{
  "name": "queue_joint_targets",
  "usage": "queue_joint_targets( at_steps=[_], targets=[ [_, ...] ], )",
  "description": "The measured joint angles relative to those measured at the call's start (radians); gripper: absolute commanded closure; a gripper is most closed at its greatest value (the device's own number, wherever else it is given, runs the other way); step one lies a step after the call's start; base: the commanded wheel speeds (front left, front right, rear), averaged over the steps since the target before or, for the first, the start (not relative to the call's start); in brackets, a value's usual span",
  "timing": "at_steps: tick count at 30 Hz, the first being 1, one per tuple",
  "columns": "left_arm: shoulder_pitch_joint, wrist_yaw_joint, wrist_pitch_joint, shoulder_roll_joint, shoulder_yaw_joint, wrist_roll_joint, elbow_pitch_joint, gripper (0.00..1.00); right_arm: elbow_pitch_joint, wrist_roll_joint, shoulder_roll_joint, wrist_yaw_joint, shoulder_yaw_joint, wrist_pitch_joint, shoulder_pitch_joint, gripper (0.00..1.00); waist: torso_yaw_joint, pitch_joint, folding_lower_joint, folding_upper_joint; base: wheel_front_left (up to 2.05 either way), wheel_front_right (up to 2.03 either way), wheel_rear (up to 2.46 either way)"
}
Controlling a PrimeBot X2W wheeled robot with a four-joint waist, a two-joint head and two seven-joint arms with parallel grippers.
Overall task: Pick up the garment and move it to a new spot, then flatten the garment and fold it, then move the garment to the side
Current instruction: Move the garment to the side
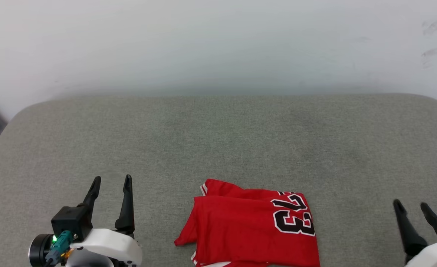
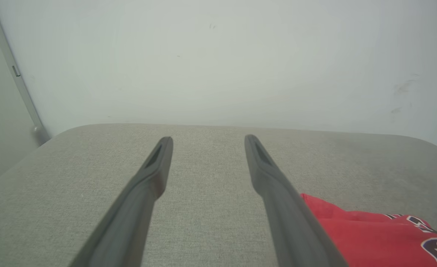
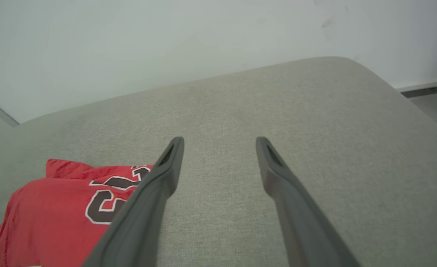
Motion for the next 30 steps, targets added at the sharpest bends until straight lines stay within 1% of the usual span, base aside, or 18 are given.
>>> queue_joint_targets(
  at_steps=[4, 6, 8, 9, 10, 12, 13, 15, 16, 19, 22, 25, 26, 27, 30],
  targets=[
    [-0.006, 0.0, -0.006, -0.005, 0.009, 0.001, -0.007, 0.0, 0.15, 0.138, -0.07, 0.0, -0.053, 0.137, -0.068, 0.0, 0.015, 0.016, 0.0, 0.0, 0.0, 0.0, 0.0],
    [-0.016, -0.001, -0.009, -0.009, 0.009, 0.005, -0.012, 0.0, 0.222, 0.182, -0.093, 0.0, -0.061, 0.208, -0.105, 0.0, 0.028, 0.026, 0.0, 0.0, 0.0, 0.0, 0.0],
    [-0.033, -0.005, -0.01, -0.015, 0.009, 0.011, -0.019, 0.0, 0.286, 0.225, -0.116, 0.0, -0.042, 0.289, -0.136, 0.0, 0.041, 0.043, 0.0, 0.0, 0.0, 0.0, 0.0],
    [-0.042, -0.006, -0.01, -0.018, 0.008, 0.014, -0.019, 0.0, 0.308, 0.267, -0.126, 0.0, -0.02, 0.336, -0.148, 0.0, 0.049, 0.051, 0.0, 0.0, 0.0, 0.0, 0.0],
    [-0.049, -0.008, -0.013, -0.021, 0.008, 0.018, -0.02, 0.0, 0.333, 0.311, -0.125, 0.0, -0.007, 0.374, -0.163, 0.0, 0.057, 0.06, 0.0001, 0.0, 0.0, 0.0, 0.0],
    [-0.062, -0.01, -0.013, -0.025, 0.007, 0.021, -0.02, 0.0, 0.376, 0.354, -0.13, 0.0, 0.022, 0.439, -0.188, 0.0, 0.073, 0.081, 0.0001, 0.0, 0.0, 0.0, 0.0],
    [-0.068, -0.01, -0.013, -0.028, 0.007, 0.021, -0.018, 0.0, 0.394, 0.402, -0.124, 0.0, 0.031, 0.467, -0.205, 0.0, 0.081, 0.093, 0.0, 0.0, 0.0, 0.0, 0.0],
    [-0.088, -0.015, -0.014, -0.041, 0.002, 0.024, -0.017, 0.0, 0.417, 0.441, -0.12, 0.0, 0.077, 0.507, -0.234, 0.0, 0.097, 0.119, 0.0001, 0.0, 0.0, 0.0, 0.0],
    [-0.096, -0.018, -0.014, -0.046, 0.002, 0.026, -0.015, 0.0, 0.427, 0.485, -0.106, 0.0, 0.093, 0.526, -0.251, 0.0, 0.105, 0.132, 0.0001, 0.0, 0.0, 0.0, 0.0],
    [-0.116, -0.027, -0.017, -0.055, -0.001, 0.028, -0.003, 0.0, 0.444, 0.574, -0.094, 0.0, 0.158, 0.551, -0.293, 0.0, 0.129, 0.167, 0.0001, 0.0, 0.0, 0.0, 0.0],
    [-0.131, -0.034, -0.019, -0.059, -0.001, 0.036, 0.006, 0.0, 0.463, 0.642, -0.095, 0.0, 0.204, 0.551, -0.32, 0.0, 0.152, 0.194, 0.0001, 0.0, 0.0, 0.0, 0.0],
    [-0.136, -0.037, -0.02, -0.06, -0.001, 0.036, 0.015, 0.0, 0.49, 0.681, -0.112, 0.001, 0.24, 0.543, -0.34, 0.0, 0.169, 0.209, 0.0001, 0.0, 0.0, 0.0, 0.0],
    [-0.138, -0.039, -0.02, -0.06, -0.001, 0.037, 0.018, 0.0, 0.497, 0.689, -0.119, 0.001, 0.25, 0.539, -0.344, 0.79, 0.174, 0.21, 0.0001, 0.0, 0.0, 0.0, 0.0],
    [-0.138, -0.04, -0.02, -0.06, 0.0, 0.037, 0.02, 0.0, 0.501, 0.694, -0.126, 0.001, 0.262, 0.531, -0.347, 1.0, 0.175, 0.209, 0.0001, 0.0, 0.0, 0.0, 0.0],
    [-0.136, -0.04, -0.021, -0.058, 0.001, 0.037, 0.026, 0.0, 0.513, 0.699, -0.144, 0.0, 0.302, 0.499, -0.349, 1.0, 0.171, 0.193, 0.0001, 0.0, 0.0, 0.0, 0.0]
  ],
)
